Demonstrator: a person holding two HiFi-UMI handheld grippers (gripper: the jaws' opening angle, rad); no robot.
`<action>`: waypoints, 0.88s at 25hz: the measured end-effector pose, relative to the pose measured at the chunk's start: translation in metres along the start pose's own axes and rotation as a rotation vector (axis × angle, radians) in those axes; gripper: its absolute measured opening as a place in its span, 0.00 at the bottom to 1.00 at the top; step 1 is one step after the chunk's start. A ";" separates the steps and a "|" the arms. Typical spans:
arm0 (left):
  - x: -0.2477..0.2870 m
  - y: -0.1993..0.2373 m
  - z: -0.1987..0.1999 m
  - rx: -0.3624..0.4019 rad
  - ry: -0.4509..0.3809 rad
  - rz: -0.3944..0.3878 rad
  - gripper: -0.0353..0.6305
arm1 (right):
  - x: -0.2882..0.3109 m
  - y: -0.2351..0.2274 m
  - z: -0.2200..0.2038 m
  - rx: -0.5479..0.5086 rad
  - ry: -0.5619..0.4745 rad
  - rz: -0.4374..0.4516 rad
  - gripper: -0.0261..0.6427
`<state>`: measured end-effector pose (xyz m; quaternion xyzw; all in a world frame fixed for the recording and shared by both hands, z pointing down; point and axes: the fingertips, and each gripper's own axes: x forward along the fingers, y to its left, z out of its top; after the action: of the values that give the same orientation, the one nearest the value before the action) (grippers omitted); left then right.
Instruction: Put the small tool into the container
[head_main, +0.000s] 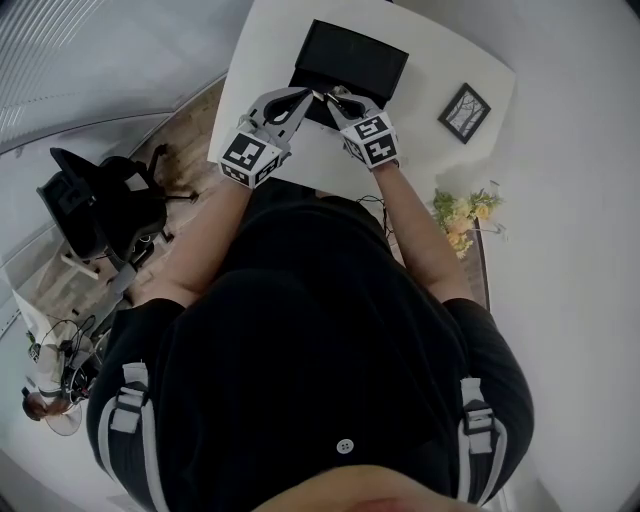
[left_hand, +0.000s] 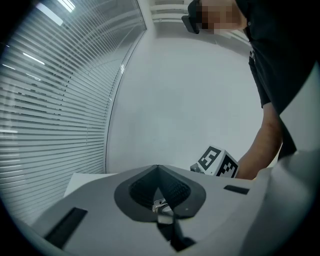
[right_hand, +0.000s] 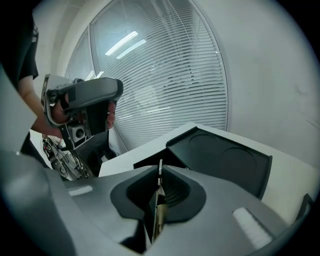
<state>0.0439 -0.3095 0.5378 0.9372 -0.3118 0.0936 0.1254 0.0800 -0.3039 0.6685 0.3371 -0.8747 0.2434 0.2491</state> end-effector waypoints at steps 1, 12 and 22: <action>0.002 0.002 -0.002 0.000 0.005 0.000 0.06 | 0.003 -0.001 -0.002 0.000 0.005 0.002 0.09; 0.004 0.016 -0.005 -0.009 0.011 -0.001 0.06 | 0.033 -0.003 -0.019 -0.025 0.085 0.019 0.09; -0.009 0.011 -0.005 -0.014 -0.002 0.034 0.06 | 0.044 -0.010 -0.033 -0.033 0.161 0.006 0.11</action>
<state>0.0297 -0.3116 0.5420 0.9310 -0.3283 0.0925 0.1303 0.0680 -0.3114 0.7229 0.3097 -0.8566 0.2561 0.3236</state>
